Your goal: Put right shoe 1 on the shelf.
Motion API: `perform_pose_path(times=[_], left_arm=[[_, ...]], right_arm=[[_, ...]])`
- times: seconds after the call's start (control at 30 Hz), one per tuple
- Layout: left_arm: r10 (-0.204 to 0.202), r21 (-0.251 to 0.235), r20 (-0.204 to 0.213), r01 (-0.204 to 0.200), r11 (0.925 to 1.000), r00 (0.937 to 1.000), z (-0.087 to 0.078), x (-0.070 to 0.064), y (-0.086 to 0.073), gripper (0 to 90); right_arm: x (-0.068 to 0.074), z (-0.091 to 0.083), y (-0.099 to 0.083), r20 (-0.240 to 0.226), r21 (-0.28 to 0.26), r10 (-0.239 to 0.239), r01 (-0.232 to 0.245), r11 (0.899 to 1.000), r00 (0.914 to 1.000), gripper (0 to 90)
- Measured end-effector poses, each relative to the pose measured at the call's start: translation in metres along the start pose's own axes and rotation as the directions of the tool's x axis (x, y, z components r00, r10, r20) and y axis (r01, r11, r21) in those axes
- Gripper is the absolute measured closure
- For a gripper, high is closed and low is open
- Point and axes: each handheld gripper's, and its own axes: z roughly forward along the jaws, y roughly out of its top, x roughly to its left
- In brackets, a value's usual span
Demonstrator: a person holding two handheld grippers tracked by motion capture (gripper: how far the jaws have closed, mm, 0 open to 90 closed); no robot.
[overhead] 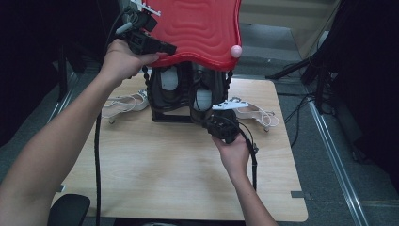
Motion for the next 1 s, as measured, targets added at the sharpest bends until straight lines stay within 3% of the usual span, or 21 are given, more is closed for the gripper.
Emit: perform_pose_path(times=[0.3,0.57,0.87,1.0], left_arm=[[-0.001,0.002,-0.001,0.001,1.0000,1.0000,0.000,0.000,0.000,90.0],[0.002,0.005,-0.001,-0.002,1.0000,1.0000,0.000,-0.001,0.000,90.0],[0.005,0.010,0.000,-0.005,0.9999,1.0000,0.000,0.000,0.001,90.0],[0.005,0.011,0.000,-0.005,0.9999,1.0000,-0.001,0.000,0.001,90.0]], right_arm=[[0.005,0.008,0.006,0.021,-0.055,0.037,-0.036,0.998,0.9991,90.0],[0.001,0.011,0.017,0.064,-0.055,0.036,-0.033,0.998,0.9973,90.0],[-0.014,0.009,0.030,0.128,-0.059,0.048,-0.040,0.997,0.9906,90.0],[-0.022,0.008,0.031,0.141,-0.068,0.074,-0.065,0.996,0.9872,90.0]])
